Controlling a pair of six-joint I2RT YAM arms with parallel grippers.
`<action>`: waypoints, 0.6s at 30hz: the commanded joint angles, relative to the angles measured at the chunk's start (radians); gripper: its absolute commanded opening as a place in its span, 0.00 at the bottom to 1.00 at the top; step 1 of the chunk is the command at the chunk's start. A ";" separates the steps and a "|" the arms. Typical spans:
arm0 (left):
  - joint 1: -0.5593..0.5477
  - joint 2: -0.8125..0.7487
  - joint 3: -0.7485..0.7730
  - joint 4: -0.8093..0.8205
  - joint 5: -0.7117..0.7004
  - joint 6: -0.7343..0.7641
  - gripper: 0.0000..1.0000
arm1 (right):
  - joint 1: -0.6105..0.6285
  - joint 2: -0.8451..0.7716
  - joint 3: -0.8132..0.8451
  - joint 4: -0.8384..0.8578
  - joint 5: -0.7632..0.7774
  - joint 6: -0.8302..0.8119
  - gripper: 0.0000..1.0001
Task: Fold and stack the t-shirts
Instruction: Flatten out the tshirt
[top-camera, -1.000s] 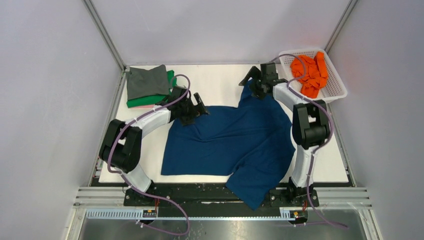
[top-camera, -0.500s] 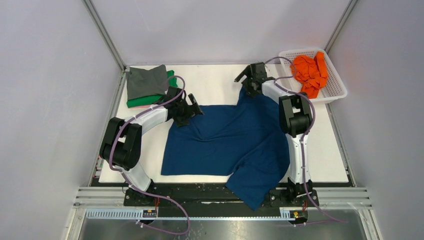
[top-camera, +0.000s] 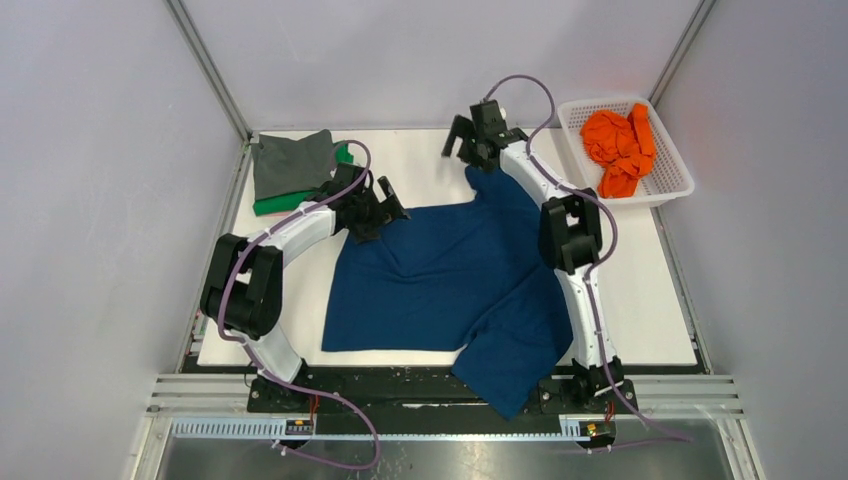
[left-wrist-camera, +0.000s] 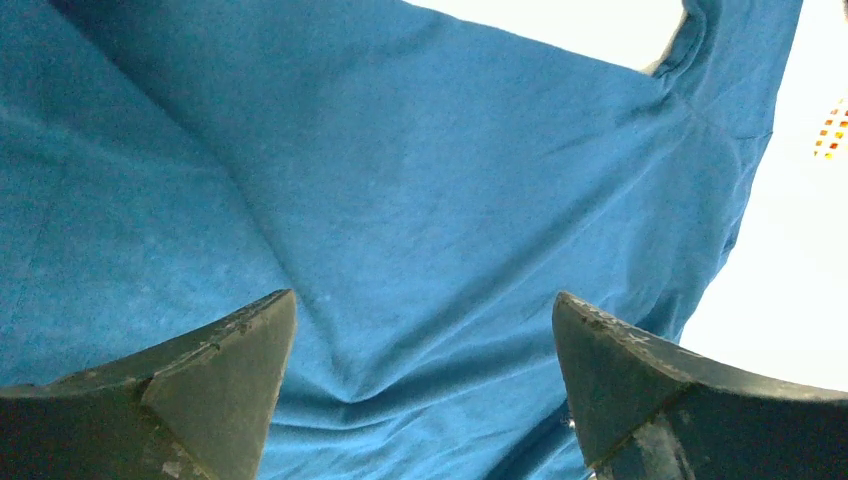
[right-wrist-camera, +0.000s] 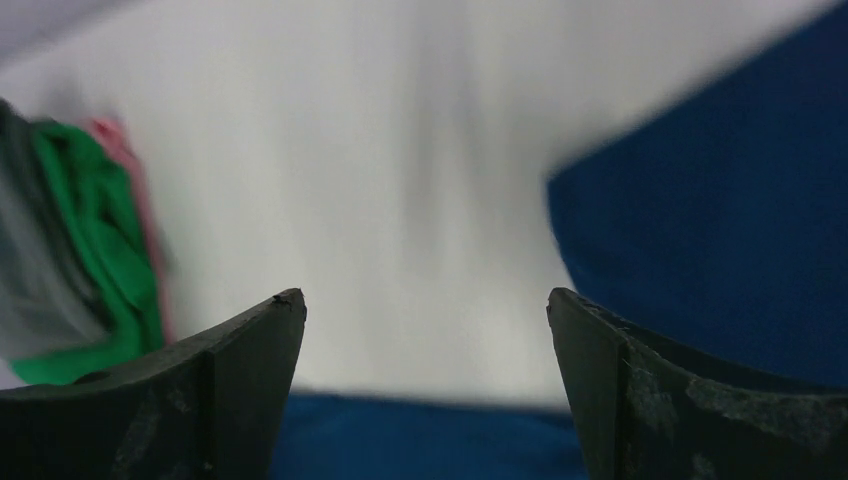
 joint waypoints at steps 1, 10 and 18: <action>0.005 0.039 0.060 0.015 -0.008 0.014 0.99 | -0.040 -0.304 -0.311 -0.105 0.016 -0.172 0.99; -0.022 0.200 0.174 0.028 -0.040 0.002 0.99 | -0.089 -0.595 -0.898 -0.153 -0.087 -0.169 0.99; -0.022 0.374 0.355 -0.037 -0.072 -0.008 0.99 | -0.191 -0.464 -0.818 -0.181 -0.149 -0.141 0.99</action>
